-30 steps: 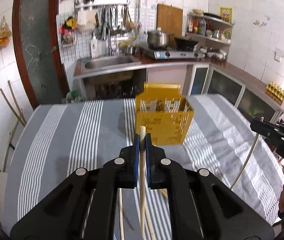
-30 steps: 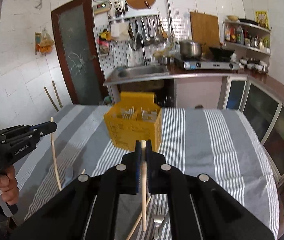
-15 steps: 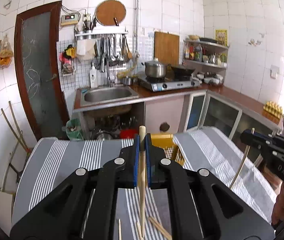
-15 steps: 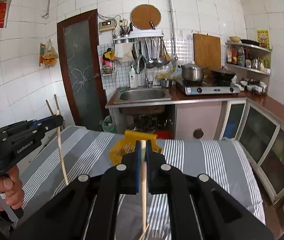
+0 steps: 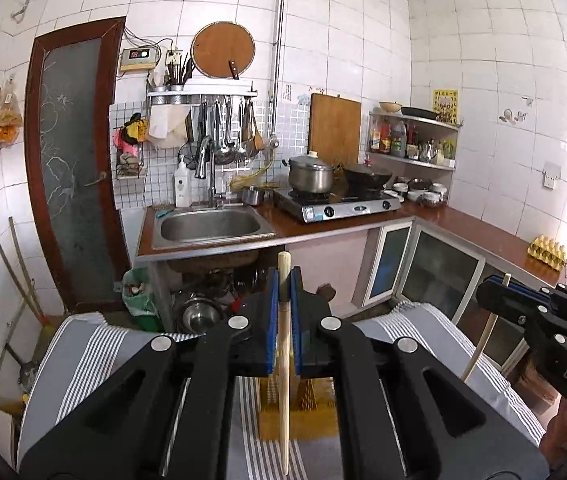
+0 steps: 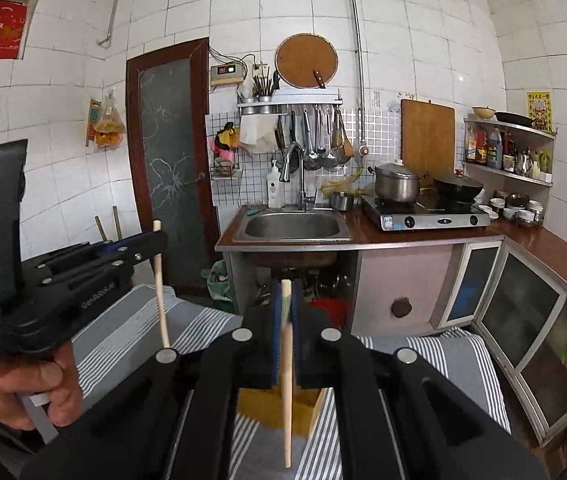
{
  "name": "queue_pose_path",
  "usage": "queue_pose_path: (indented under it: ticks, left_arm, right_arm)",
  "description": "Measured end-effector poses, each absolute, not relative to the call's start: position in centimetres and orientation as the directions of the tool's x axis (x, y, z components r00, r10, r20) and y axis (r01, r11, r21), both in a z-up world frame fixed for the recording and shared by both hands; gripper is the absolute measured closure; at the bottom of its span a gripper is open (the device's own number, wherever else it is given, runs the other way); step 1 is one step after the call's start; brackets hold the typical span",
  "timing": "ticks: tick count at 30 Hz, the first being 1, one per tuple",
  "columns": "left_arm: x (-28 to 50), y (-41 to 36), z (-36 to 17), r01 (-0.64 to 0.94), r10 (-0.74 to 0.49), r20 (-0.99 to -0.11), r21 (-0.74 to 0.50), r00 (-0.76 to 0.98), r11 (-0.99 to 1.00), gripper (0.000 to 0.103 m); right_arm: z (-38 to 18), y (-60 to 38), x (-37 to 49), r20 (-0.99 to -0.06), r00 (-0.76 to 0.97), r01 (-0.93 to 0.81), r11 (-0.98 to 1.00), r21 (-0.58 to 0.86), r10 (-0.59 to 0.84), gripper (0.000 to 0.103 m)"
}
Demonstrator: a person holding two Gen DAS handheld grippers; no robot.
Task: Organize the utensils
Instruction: 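Lift both held chopsticks and lower them into the yellow utensil holder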
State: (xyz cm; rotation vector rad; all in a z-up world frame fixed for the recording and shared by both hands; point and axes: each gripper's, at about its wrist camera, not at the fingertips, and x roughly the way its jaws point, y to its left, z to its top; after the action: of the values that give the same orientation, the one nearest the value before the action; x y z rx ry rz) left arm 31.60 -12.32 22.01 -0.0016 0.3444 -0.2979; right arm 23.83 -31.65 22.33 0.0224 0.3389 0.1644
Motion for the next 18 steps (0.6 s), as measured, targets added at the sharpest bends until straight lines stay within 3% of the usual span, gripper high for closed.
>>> queue_pose_path:
  ticks: [18]
  left_arm:
    - [40.9,-15.8,18.7,0.307,-0.306,-0.327,-0.051,0.894,0.950,0.099]
  right_arm:
    - [20.0,-31.5,33.6,-0.341,0.925,-0.161,0.986,0.049,0.168,0.098]
